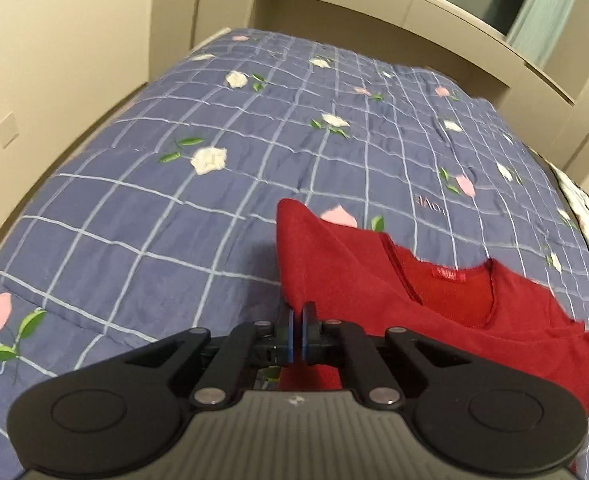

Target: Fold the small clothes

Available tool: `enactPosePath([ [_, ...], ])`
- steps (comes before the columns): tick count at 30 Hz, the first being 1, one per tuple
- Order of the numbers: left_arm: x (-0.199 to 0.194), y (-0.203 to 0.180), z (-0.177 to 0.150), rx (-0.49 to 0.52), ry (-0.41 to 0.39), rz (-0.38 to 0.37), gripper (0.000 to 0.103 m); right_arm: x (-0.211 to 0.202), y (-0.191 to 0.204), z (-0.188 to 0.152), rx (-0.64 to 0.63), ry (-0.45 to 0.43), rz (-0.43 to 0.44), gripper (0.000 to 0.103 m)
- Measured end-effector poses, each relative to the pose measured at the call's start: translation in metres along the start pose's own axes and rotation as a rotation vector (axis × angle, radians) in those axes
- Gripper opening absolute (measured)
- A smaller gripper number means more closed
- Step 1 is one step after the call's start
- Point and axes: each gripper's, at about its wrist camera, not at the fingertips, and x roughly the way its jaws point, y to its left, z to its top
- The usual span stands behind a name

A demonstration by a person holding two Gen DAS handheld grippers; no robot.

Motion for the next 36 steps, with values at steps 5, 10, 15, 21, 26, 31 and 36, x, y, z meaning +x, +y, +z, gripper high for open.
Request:
enactPosePath([
  [5, 0.013, 0.01, -0.001, -0.047, 0.057, -0.012, 0.023, 0.012, 0.001, -0.005, -0.012, 0.06, -0.027, 0.014],
  [10, 0.006, 0.001, -0.003, -0.023, -0.016, 0.033, 0.081, 0.015, -0.002, -0.015, -0.004, 0.081, -0.032, 0.014],
  [15, 0.025, -0.03, -0.011, 0.135, 0.025, 0.073, 0.08, 0.016, 0.005, -0.017, -0.016, 0.081, -0.027, 0.014],
  [21, 0.048, -0.031, -0.012, 0.07, 0.129, 0.114, 0.032, 0.013, 0.016, -0.015, -0.06, 0.072, -0.006, 0.014],
  [26, 0.03, -0.024, -0.006, 0.063, 0.073, 0.105, 0.008, 0.012, 0.021, -0.014, -0.083, 0.076, 0.011, 0.014],
  [31, 0.01, -0.007, 0.0, 0.03, -0.005, 0.098, 0.011, 0.009, 0.028, -0.011, -0.095, 0.053, 0.026, 0.014],
  [36, 0.02, 0.026, 0.0, -0.099, 0.027, 0.216, 0.045, 0.026, 0.03, -0.017, -0.123, 0.103, -0.032, 0.014],
])
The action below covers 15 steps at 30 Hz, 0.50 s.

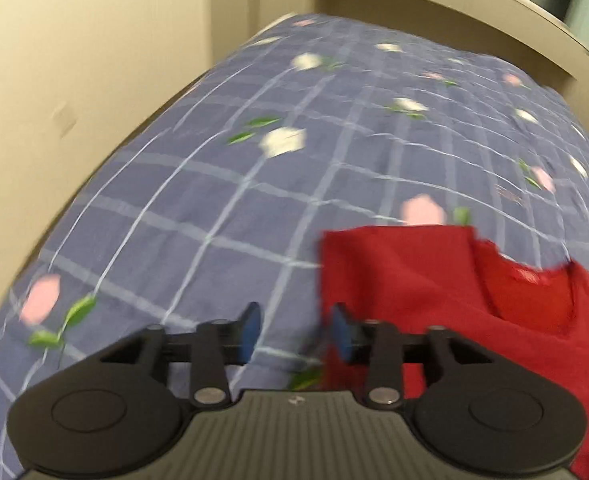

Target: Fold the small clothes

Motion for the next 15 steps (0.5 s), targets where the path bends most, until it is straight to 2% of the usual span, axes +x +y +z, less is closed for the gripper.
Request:
enactPosePath([
  [4, -0.003, 0.017, 0.0, -0.02, -0.003, -0.013, 0.05, 0.012, -0.018, -0.01, 0.071, 0.045, -0.042, 0.014],
  [6, -0.007, 0.023, 0.0, -0.053, -0.005, -0.113, 0.076, 0.011, -0.021, -0.013, 0.08, 0.042, -0.033, 0.014],
  [8, -0.008, 0.02, 0.0, -0.056, -0.024, -0.167, 0.076, 0.011, -0.02, -0.015, 0.068, 0.038, -0.03, 0.015],
  [10, 0.002, 0.008, -0.001, 0.005, 0.017, -0.147, 0.069, 0.012, -0.017, -0.017, 0.058, 0.036, -0.029, 0.017],
  [12, 0.018, -0.003, -0.005, 0.053, 0.114, -0.123, 0.054, 0.013, -0.017, -0.017, 0.062, 0.037, -0.025, 0.019],
  [13, 0.023, -0.007, -0.008, 0.067, 0.151, -0.114, 0.05, 0.013, -0.016, -0.017, 0.062, 0.036, -0.022, 0.022],
  [14, 0.022, -0.007, -0.009, 0.065, 0.144, -0.119, 0.044, 0.013, -0.015, -0.017, 0.061, 0.035, -0.02, 0.023],
  [15, 0.019, -0.008, -0.01, 0.072, 0.13, -0.134, 0.018, 0.013, -0.014, -0.016, 0.058, 0.035, -0.017, 0.024],
])
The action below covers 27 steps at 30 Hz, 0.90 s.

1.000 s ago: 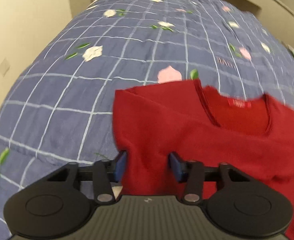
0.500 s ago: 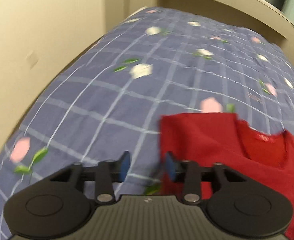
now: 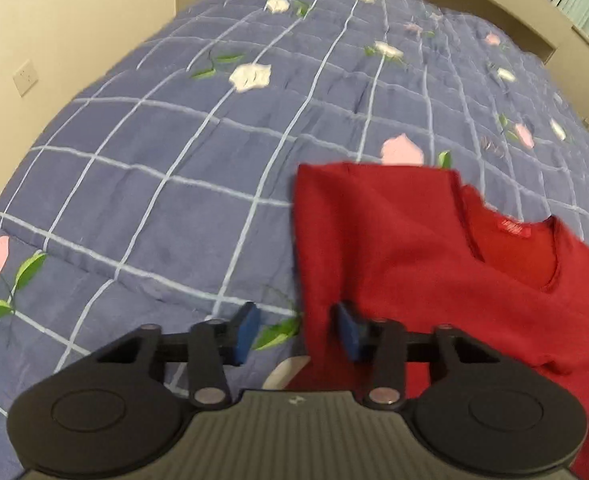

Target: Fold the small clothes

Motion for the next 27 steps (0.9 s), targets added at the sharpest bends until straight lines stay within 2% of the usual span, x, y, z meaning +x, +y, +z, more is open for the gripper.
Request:
enactPosePath([
  [1, -0.004, -0.004, -0.001, 0.03, -0.009, -0.019, 0.003, -0.001, 0.001, 0.0, -0.004, -0.001, 0.004, 0.024],
  [3, -0.014, -0.012, -0.004, 0.09, -0.06, 0.014, 0.002, -0.001, 0.002, 0.001, -0.015, -0.005, 0.009, 0.024],
  [4, -0.018, -0.012, -0.004, 0.094, -0.086, 0.018, 0.002, -0.002, 0.003, 0.001, -0.021, -0.009, 0.011, 0.02],
  [5, -0.023, -0.01, -0.006, 0.075, -0.106, 0.02, 0.001, -0.004, 0.004, 0.002, -0.025, -0.018, 0.015, 0.015],
  [8, -0.02, -0.001, -0.007, 0.013, -0.122, 0.042, 0.001, -0.007, 0.008, 0.004, -0.052, -0.042, -0.002, 0.014],
  [11, -0.009, 0.014, -0.011, -0.096, -0.087, 0.039, 0.001, 0.006, 0.009, 0.001, -0.079, 0.009, -0.046, 0.014],
  [13, -0.007, 0.021, -0.012, -0.152, -0.084, 0.035, 0.002, 0.012, 0.004, -0.004, -0.065, 0.018, -0.042, 0.014],
  [14, -0.008, 0.021, -0.012, -0.152, -0.087, 0.039, 0.005, 0.011, 0.003, -0.005, -0.067, 0.013, -0.042, 0.014],
  [15, -0.008, 0.02, -0.011, -0.144, -0.09, 0.042, 0.012, 0.01, 0.003, -0.005, -0.073, 0.006, -0.045, 0.016],
  [16, -0.011, 0.02, -0.009, -0.141, -0.098, 0.032, 0.016, 0.007, 0.004, -0.005, -0.079, -0.009, -0.054, 0.021],
  [17, -0.014, 0.022, -0.008, -0.141, -0.119, 0.003, 0.029, 0.003, 0.003, -0.004, -0.08, -0.028, -0.061, 0.024],
  [18, -0.017, 0.022, -0.006, -0.133, -0.14, -0.025, 0.05, 0.0, 0.001, -0.003, -0.074, -0.046, -0.055, 0.026],
  [20, -0.019, 0.018, -0.002, -0.104, -0.181, -0.012, 0.062, -0.002, -0.003, -0.002, -0.059, -0.065, -0.042, 0.03],
  [22, -0.011, 0.011, 0.007, -0.061, -0.173, 0.009, 0.061, 0.002, -0.003, 0.0, -0.057, -0.058, -0.049, 0.031],
  [23, -0.003, 0.008, 0.01, -0.04, -0.15, 0.038, 0.057, 0.004, -0.003, 0.0, -0.057, -0.051, -0.048, 0.031],
  [24, 0.005, 0.005, 0.013, -0.008, -0.116, 0.09, 0.041, 0.007, -0.002, 0.0, -0.06, -0.042, -0.047, 0.031],
  [25, 0.012, 0.003, 0.015, 0.022, -0.088, 0.158, 0.034, 0.01, 0.0, -0.001, -0.068, -0.036, -0.052, 0.031],
  [27, 0.017, 0.01, 0.016, 0.008, -0.094, 0.21, 0.031, 0.012, 0.004, -0.004, -0.089, -0.031, -0.072, 0.031],
])
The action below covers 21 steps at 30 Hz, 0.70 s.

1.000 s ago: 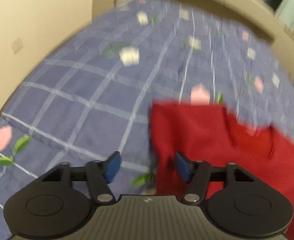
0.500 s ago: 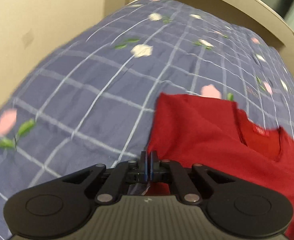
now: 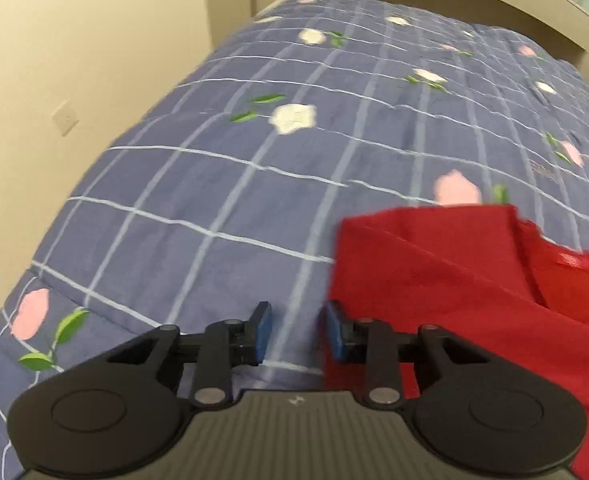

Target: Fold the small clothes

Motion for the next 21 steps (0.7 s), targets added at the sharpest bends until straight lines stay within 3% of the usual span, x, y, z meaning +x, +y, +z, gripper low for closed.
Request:
enactPosePath([
  [2, 0.004, 0.007, 0.0, 0.006, 0.009, 0.072, 0.032, 0.001, 0.001, 0.0, -0.004, -0.001, -0.008, 0.031],
  [5, -0.003, 0.026, 0.003, -0.096, 0.013, 0.006, 0.033, 0.001, 0.0, -0.001, -0.01, 0.002, -0.014, 0.033],
  [7, -0.017, 0.035, 0.002, -0.147, -0.029, -0.082, 0.05, -0.004, 0.0, 0.0, -0.007, -0.012, -0.017, 0.036],
  [8, -0.025, 0.038, -0.001, -0.164, -0.053, -0.119, 0.068, -0.008, 0.001, 0.0, -0.006, -0.021, -0.013, 0.039],
  [9, -0.035, 0.04, -0.005, -0.168, -0.088, -0.15, 0.077, -0.013, 0.002, 0.0, -0.003, -0.03, -0.002, 0.041],
  [10, -0.045, 0.04, -0.011, -0.15, -0.123, -0.175, 0.08, -0.019, 0.003, -0.001, 0.0, -0.04, 0.008, 0.046],
  [16, -0.08, 0.026, -0.059, 0.119, -0.167, -0.208, 0.095, -0.05, 0.021, -0.022, -0.058, -0.065, 0.04, 0.079],
  [21, -0.084, 0.002, -0.099, 0.397, -0.173, -0.135, 0.095, -0.053, 0.028, -0.036, -0.078, -0.042, 0.034, 0.082],
])
